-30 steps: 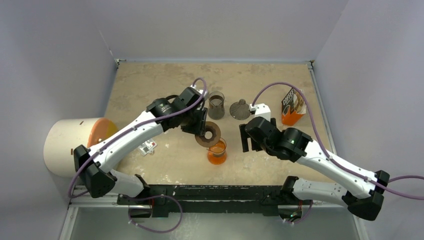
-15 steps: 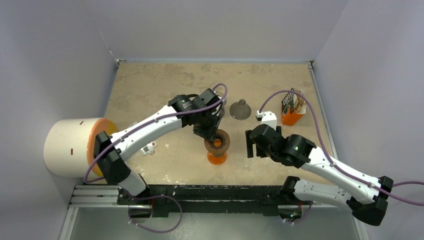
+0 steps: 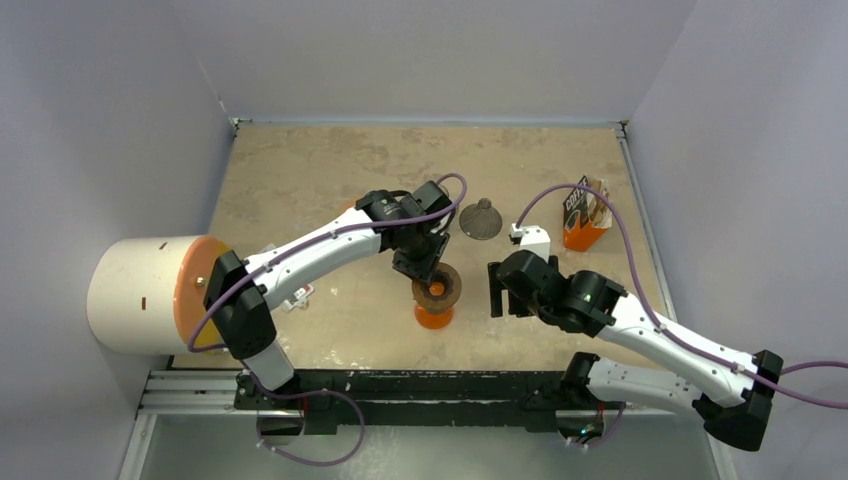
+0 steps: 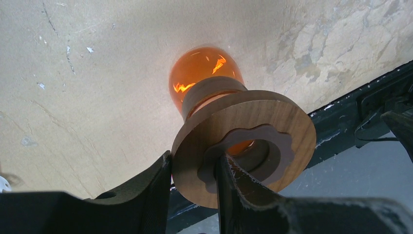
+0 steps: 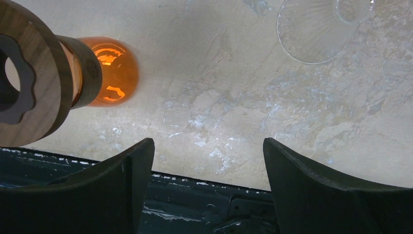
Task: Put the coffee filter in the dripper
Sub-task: Place the dripper holder onto the coffee server.
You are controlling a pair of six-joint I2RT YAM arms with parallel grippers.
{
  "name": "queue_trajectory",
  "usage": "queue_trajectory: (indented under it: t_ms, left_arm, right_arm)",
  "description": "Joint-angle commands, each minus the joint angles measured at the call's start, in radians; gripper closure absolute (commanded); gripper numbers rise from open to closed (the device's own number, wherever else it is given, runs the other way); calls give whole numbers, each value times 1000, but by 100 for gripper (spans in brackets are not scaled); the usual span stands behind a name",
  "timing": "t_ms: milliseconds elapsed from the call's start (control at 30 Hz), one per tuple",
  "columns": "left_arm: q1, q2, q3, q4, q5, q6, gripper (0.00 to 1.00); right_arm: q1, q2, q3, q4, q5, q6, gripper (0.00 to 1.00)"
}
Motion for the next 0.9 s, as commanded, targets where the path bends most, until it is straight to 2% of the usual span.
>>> queue_trajectory:
  t_ms: [0, 300, 867]
  left_arm:
    - [-1, 9, 18, 30, 7, 12, 100]
    - [-2, 2, 12, 15, -23, 13, 100]
    - [-18, -47, -13, -8, 2, -2, 100]
  right_arm:
    - [2, 12, 2, 9, 0, 15, 15]
    - [2, 34, 3, 23, -5, 5, 15]
    - [1, 42, -4, 32, -13, 10, 16]
